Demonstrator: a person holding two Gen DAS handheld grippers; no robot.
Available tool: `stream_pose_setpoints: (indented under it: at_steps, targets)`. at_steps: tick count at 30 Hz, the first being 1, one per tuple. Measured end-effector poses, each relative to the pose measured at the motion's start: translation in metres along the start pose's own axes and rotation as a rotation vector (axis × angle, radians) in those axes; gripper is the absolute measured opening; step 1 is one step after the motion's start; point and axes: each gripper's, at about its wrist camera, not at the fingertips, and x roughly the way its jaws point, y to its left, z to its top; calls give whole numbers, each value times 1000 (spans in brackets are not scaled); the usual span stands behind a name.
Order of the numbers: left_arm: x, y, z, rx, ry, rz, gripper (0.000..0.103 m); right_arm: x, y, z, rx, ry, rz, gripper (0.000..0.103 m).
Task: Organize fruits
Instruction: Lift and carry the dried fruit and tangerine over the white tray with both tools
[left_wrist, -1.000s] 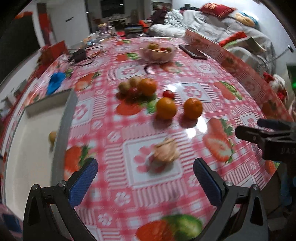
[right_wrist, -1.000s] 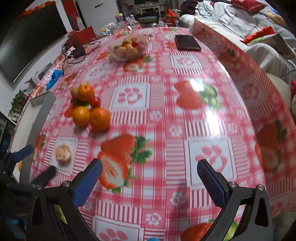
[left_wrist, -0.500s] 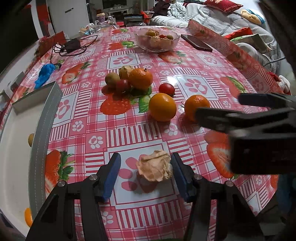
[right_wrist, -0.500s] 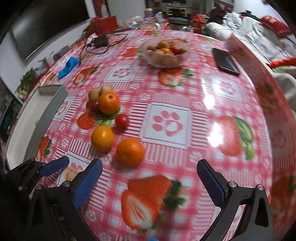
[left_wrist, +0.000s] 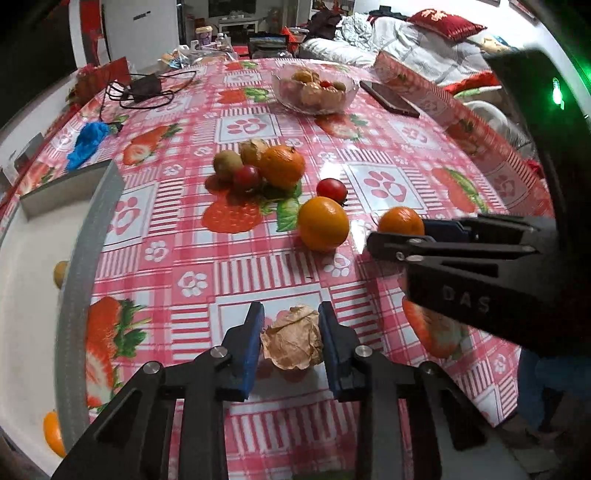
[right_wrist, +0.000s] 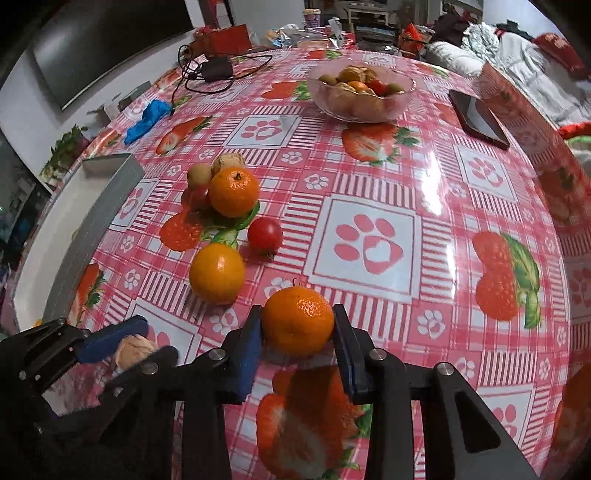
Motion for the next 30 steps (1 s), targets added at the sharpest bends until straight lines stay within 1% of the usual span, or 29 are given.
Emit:
stream_pose_setpoints:
  at_steps: [8,16,21,30]
  targets:
    - [-36,20,-7,-32,-53,0,33,-20,-2,-9,23,-19,13,38]
    - [-70,44,-14,-66,-110,0,33,-41,5,-13,32,-39,12,38]
    - [-88,62,-17,-85,-145,20,33,-49,20,-10,20,-47,18,38]
    - [-105,104,-25,-143,-182,67,33,-55,68,4,-63,-62,14,38]
